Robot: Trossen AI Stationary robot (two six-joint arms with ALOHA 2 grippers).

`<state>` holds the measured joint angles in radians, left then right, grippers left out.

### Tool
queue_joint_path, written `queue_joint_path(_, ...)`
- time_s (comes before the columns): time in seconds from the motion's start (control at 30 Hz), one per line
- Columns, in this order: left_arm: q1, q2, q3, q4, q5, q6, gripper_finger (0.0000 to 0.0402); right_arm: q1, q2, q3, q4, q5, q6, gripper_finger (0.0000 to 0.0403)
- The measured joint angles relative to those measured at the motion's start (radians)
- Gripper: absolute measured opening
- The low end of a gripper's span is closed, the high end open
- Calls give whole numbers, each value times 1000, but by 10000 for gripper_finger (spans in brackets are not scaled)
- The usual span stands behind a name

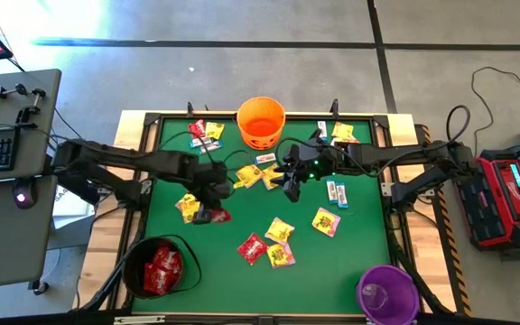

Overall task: Sort candy by brand, put in halloween buckets
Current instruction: Put the red candy into the black bucket

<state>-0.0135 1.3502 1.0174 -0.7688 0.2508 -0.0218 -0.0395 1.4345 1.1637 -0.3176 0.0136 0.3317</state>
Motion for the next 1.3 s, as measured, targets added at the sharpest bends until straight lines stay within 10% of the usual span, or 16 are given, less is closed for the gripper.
queue_joint_path(1.3, -272, -337, 155, -89, 2, -342, 0, 0, 0, 0, -1, 85, -12, 169)
